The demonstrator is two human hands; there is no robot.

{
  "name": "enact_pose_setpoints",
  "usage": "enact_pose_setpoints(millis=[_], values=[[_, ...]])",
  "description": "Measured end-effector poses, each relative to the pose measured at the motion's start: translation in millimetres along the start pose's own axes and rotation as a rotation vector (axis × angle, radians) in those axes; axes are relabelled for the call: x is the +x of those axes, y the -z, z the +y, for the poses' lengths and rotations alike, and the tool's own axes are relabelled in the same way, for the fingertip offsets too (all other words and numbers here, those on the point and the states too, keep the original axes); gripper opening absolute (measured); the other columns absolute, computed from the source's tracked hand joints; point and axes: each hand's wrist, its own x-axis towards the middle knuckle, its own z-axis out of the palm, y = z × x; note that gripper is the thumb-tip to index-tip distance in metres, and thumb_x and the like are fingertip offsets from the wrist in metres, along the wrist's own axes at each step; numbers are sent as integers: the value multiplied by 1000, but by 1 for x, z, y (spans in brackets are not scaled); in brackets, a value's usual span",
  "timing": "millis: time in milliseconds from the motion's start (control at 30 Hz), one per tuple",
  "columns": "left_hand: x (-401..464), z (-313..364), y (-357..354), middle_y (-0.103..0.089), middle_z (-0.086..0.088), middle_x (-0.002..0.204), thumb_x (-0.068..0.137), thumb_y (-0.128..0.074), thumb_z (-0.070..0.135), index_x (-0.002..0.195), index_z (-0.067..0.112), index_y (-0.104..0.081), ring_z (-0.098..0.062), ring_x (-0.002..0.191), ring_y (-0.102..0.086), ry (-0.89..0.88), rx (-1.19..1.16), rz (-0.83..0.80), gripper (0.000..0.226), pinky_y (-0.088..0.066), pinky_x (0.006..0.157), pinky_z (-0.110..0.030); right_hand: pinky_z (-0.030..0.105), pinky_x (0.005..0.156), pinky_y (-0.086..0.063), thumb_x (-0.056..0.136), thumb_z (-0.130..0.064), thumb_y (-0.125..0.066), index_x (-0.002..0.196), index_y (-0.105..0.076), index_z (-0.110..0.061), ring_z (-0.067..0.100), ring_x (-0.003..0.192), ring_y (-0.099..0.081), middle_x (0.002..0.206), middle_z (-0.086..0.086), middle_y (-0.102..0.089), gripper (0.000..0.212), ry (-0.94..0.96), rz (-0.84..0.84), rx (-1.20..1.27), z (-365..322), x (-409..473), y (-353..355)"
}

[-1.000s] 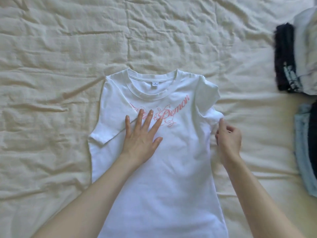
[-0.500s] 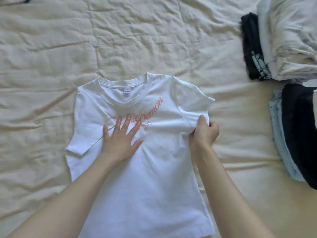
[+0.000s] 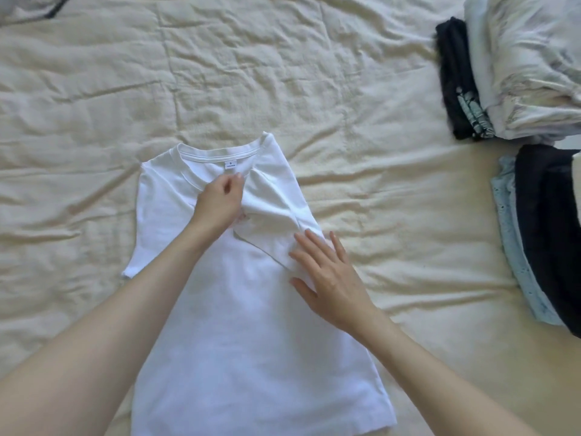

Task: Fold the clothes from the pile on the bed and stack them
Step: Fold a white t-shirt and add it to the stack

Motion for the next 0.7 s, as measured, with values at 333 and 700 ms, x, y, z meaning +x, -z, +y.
enact_pose_setpoints(millis=[333,700], values=[[36,42,-42,-58,1,87,86,-66,22,97,11,-55,-11,78,-55,14,-154,-91,19,-42,69,-20,43,87,-51,73,-3,-68,117,-68,-17,30,113,-60,127,13,-60,47,-2,143,-178,15,16,-5],[53,62,-73,-59,-8,121,89,-59,2,136,5,-44,-8,106,-54,-79,-276,-218,50,-44,87,-12,49,94,-49,97,4,-12,98,-74,-4,33,114,-59,115,11,-68,63,304,239,-340,72,24,17]])
